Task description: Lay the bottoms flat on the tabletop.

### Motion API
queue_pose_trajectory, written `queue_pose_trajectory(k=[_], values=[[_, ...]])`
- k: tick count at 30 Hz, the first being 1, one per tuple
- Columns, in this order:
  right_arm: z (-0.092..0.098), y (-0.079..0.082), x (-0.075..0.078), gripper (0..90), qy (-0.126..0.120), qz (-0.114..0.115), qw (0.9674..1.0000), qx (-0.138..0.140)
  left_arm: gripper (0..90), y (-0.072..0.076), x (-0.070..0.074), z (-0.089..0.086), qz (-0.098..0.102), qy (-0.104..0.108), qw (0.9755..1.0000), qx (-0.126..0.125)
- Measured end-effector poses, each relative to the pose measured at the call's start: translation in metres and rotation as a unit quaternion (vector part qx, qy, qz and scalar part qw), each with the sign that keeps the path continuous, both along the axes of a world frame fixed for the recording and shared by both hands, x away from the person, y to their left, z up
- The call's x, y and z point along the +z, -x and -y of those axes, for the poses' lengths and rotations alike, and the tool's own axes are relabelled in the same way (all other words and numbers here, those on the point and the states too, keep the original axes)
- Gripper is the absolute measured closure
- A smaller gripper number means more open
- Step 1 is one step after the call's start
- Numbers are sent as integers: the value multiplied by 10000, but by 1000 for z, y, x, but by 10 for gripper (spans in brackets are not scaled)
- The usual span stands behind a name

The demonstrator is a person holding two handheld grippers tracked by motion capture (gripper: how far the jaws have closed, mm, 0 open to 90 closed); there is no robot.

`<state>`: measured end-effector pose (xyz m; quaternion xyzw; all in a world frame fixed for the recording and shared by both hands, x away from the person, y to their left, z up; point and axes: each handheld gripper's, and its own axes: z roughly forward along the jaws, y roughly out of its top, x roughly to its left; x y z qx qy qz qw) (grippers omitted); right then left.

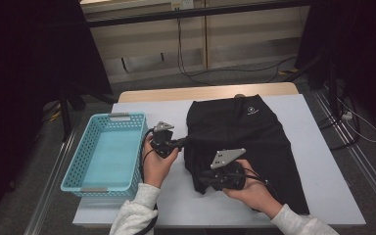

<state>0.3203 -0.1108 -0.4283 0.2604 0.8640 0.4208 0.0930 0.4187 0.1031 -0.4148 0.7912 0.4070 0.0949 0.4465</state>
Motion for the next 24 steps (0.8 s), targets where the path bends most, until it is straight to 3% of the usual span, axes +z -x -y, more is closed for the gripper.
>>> queue_pose_trajectory(k=[2,6,8,10,13,17,24], values=[[2,-2,-2,582,60,58,9998,-162,655,0,-4,1,-70,-59,10000,16],[14,-11,-4,539,172,175,9984,-519,419,1,-8,-2,-82,-150,9998,132],[20,-15,-6,540,266,183,9973,-663,364,2,-9,-4,-108,-241,9996,102],[26,-19,-8,533,328,160,9960,-810,322,4,-9,-6,-20,-280,9995,121],[31,-23,-12,525,418,113,9948,-925,268,7,-7,-8,-45,-333,9993,158],[32,-23,-15,524,454,68,9947,-918,241,11,-9,-7,-106,-442,9989,64],[26,-20,-14,505,448,70,9960,-772,219,14,-9,-9,-95,-540,9984,124]])
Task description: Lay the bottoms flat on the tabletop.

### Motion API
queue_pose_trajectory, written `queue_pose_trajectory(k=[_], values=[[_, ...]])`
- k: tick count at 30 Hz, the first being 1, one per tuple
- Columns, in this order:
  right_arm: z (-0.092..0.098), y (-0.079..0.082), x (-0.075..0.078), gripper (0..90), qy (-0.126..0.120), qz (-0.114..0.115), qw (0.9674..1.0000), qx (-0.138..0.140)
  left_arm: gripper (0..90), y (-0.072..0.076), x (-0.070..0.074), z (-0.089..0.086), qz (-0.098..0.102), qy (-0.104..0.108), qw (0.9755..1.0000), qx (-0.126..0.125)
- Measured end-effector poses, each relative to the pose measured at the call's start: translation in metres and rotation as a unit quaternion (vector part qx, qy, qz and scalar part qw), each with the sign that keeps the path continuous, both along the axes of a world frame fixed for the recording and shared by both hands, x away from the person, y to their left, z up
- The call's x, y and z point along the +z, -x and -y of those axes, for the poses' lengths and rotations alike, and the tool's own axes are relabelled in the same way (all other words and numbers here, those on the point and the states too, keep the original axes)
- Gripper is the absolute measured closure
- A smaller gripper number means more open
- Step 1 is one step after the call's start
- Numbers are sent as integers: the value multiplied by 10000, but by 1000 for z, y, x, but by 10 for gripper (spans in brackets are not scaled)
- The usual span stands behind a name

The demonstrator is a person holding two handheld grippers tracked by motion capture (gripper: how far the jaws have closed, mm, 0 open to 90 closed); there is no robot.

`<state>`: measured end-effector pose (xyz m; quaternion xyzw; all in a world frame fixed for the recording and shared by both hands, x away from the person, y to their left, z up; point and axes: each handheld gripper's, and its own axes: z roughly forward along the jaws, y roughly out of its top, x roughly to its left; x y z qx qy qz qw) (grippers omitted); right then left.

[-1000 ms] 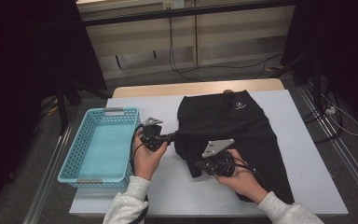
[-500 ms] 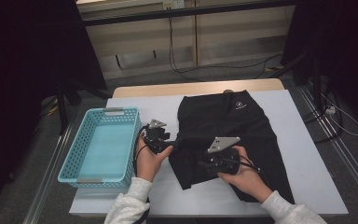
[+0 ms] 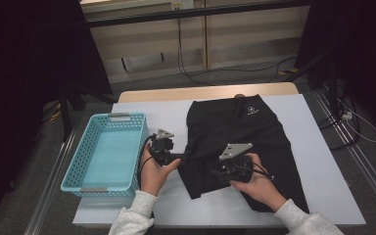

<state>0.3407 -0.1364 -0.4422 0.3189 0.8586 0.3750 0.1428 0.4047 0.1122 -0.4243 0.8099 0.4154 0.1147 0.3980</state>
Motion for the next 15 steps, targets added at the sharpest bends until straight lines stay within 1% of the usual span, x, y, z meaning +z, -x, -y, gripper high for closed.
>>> queue_pose_trajectory(k=[1,3,6,8,9,10,12,13,14,15], values=[[-2,1,-1,507,-28,-29,10000,55,215,1,0,0,-5,10,10000,14],[-6,3,-2,522,-44,-90,9998,145,211,2,0,1,-9,-12,10000,-41],[-10,4,-6,557,34,-144,9996,250,210,2,-1,-1,-11,-45,10000,-78],[-13,5,-10,570,142,-187,9991,365,206,3,-1,-1,-21,-39,10000,-27],[-14,5,-12,587,259,-182,9987,389,206,3,-2,-1,-13,-10,10000,-2],[-15,6,-13,627,272,-155,9987,411,206,3,-2,-2,-29,-97,9999,-53],[-13,5,-13,713,207,-231,9986,429,206,3,-2,-1,-34,-71,10000,-41],[-13,5,-13,768,217,-213,9986,424,206,3,-3,0,-32,-90,9999,-66],[-13,4,-14,797,228,-188,9985,451,206,3,-3,0,-34,-88,9999,-70],[-12,3,-14,828,211,-210,9985,449,206,3,-4,1,-37,-101,9999,-87]])
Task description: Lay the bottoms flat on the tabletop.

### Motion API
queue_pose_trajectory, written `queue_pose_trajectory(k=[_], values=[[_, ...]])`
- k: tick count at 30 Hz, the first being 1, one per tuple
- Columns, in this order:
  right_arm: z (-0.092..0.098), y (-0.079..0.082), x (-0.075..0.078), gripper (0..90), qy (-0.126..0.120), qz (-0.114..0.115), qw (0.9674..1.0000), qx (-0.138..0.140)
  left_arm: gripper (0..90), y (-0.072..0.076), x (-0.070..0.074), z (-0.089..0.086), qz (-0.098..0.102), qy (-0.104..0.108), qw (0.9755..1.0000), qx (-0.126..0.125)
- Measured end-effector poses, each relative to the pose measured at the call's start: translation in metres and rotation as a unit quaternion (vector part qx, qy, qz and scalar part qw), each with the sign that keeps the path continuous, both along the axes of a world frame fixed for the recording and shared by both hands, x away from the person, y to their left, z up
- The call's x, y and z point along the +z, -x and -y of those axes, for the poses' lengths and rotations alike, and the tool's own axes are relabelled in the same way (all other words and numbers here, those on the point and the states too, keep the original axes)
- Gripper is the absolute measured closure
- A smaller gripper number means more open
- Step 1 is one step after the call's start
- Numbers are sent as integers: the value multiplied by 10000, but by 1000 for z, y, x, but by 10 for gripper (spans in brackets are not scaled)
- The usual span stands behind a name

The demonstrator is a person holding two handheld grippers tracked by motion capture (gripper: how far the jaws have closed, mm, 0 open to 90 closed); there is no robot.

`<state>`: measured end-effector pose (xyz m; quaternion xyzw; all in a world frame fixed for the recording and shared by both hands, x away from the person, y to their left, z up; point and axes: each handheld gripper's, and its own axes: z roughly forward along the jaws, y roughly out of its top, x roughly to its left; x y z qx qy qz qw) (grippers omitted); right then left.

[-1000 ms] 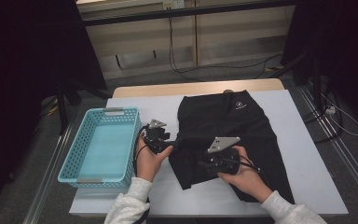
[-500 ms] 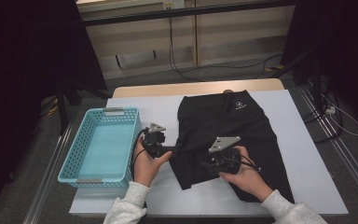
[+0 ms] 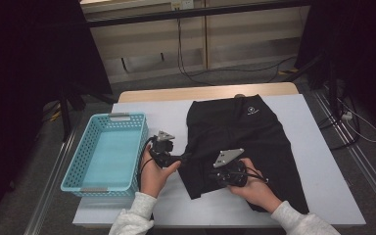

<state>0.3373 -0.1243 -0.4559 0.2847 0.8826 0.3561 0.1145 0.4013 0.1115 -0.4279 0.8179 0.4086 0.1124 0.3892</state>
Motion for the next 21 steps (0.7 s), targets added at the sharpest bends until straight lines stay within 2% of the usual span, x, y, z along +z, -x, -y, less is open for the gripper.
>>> queue_pose_trajectory(k=[1,4,8,11,19,21], values=[[0,-1,0,866,-15,-15,10000,-10,206,0,0,1,-14,-8,10000,-6],[1,-2,0,886,-42,8,10000,-19,206,1,0,1,-3,-12,10000,-19],[9,-3,6,888,-108,-3,9999,-72,206,2,0,1,15,-36,10000,46],[20,-5,13,888,-318,11,9993,-185,206,3,1,0,46,-78,10000,29],[39,-5,18,888,-417,54,9985,-361,206,9,1,-1,-10,-82,10000,-1],[42,-4,19,888,-429,75,9982,-402,206,10,-1,-2,-25,-138,9999,-17]])
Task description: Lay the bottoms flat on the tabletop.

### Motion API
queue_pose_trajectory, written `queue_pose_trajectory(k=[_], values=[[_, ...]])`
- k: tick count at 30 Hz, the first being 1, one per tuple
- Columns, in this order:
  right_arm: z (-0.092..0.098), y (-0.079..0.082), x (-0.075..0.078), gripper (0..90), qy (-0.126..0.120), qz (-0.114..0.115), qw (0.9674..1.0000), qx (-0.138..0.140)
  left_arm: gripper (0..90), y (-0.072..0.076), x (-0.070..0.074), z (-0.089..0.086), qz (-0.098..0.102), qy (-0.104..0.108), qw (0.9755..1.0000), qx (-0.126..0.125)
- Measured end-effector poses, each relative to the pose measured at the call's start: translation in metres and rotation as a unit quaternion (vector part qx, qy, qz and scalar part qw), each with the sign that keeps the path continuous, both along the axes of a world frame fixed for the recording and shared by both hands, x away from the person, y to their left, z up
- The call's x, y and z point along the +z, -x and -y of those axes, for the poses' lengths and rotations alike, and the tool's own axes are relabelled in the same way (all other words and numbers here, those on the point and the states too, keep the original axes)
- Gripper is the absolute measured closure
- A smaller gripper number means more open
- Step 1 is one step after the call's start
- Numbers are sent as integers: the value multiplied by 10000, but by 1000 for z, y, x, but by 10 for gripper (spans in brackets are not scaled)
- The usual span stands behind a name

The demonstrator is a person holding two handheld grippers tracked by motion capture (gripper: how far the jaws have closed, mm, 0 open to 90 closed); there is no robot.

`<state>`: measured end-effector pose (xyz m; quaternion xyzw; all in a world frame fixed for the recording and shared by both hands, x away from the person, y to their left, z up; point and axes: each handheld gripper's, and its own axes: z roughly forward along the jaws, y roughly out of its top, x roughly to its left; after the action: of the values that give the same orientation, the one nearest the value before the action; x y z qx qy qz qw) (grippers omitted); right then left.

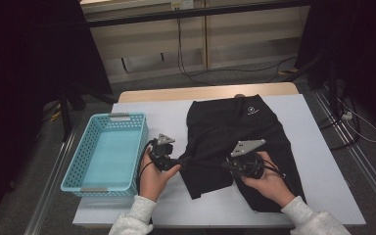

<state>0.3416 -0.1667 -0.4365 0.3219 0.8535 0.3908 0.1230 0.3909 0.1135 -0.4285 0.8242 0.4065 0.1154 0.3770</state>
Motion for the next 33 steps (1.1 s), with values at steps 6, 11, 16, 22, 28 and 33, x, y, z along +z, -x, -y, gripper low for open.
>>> queue_pose_trajectory(k=[6,11,16,22,28,33], values=[[8,0,2,889,-60,25,9999,-121,204,4,-3,-3,-22,-115,9999,-35],[8,1,1,888,-29,17,9999,-103,201,8,-6,-9,-71,-165,9998,33],[9,2,3,888,-3,71,9999,-108,214,10,-15,-9,-182,-191,9996,29],[11,4,2,889,-10,62,9999,-110,222,6,-24,-13,-38,-377,9990,226],[11,4,3,889,2,75,9999,-109,319,5,-27,-8,61,-487,9986,188],[10,4,3,888,-13,79,9999,-91,560,9,-25,0,-133,-298,9994,143]])
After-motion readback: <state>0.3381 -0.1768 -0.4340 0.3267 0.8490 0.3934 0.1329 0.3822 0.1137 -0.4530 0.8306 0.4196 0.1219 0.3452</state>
